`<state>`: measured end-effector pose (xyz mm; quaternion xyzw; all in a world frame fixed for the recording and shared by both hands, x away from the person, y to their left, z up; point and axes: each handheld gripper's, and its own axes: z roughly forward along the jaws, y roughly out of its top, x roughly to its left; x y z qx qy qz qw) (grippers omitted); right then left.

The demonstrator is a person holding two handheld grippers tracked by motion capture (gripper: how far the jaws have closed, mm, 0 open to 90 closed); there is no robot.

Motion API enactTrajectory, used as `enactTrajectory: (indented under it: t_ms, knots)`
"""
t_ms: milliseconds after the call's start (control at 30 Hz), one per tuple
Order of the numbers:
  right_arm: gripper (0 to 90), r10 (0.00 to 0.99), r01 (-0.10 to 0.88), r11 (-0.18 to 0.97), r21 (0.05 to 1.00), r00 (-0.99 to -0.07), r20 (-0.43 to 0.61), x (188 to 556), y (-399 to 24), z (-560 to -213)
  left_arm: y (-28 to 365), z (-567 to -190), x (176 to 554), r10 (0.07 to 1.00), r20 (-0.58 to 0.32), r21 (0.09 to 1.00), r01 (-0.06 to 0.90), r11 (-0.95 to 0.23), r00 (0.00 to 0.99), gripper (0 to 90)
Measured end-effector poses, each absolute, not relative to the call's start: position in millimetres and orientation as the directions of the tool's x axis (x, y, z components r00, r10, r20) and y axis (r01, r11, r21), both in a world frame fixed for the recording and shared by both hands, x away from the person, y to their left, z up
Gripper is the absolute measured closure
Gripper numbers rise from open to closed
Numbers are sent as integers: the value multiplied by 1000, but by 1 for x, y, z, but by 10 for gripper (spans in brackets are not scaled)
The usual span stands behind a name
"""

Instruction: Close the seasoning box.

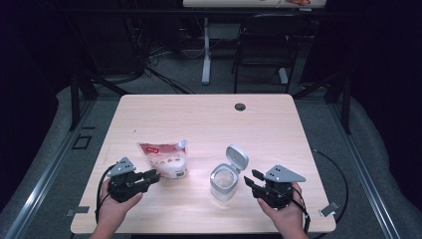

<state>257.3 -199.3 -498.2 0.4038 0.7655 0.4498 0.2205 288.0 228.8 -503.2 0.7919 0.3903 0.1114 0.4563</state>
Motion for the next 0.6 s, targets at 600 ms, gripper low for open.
enactTrajectory:
  t_ms: [600]
  knots:
    - [622,823,404,258,878,-567,19,251,-206,-495,255,-496,300,786,-135,830,502,-242,603,589]
